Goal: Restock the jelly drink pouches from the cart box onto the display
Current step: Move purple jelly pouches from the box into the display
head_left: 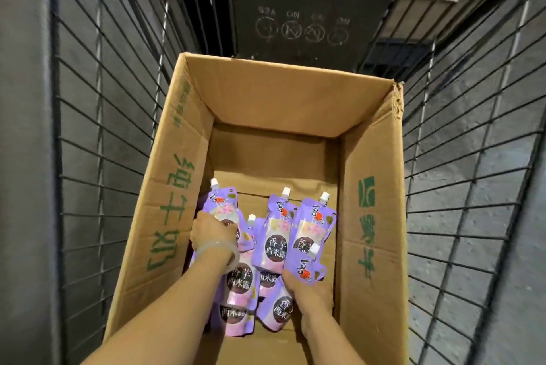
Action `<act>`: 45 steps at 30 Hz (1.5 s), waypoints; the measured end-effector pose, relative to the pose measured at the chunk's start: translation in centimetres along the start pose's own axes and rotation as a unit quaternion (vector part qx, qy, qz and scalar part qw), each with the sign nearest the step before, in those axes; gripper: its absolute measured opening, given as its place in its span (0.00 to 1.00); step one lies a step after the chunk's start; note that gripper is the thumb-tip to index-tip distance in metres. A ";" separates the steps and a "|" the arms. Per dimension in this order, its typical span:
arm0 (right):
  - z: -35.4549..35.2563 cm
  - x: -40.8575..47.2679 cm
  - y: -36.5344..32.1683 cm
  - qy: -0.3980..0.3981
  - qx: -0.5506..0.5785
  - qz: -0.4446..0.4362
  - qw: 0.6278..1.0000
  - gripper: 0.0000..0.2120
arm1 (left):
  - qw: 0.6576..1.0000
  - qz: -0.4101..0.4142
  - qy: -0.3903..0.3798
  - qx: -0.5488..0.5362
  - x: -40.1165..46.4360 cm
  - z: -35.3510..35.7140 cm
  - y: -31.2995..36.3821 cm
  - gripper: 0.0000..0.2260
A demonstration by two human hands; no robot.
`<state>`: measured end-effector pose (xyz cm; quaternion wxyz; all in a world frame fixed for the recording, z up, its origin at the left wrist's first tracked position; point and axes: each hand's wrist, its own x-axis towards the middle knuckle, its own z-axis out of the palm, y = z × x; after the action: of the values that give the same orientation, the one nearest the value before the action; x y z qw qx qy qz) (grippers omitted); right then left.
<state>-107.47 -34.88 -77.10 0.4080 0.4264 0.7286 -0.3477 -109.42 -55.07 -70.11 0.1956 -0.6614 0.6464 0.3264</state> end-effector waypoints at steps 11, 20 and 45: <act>-0.8 -5.9 -4.9 -0.050 0.026 -0.123 0.991 0.31 | 0.986 -0.053 -0.159 0.001 -1.2 -1.4 -0.1 0.19; -2.9 -7.5 -4.9 -0.105 0.018 -0.128 0.986 0.20 | 0.975 -0.007 -0.222 0.026 -4.2 -3.9 -2.5 0.18; -14.8 -29.6 -15.9 -0.398 -0.106 -0.456 0.789 0.13 | 0.818 0.191 -0.151 -0.521 -26.1 -18.0 -3.5 0.13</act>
<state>-117.28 -38.52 -41.98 0.4983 -0.1779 0.6437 -0.5529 -101.44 -48.05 -40.05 -0.1493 -0.4704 0.4559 0.7407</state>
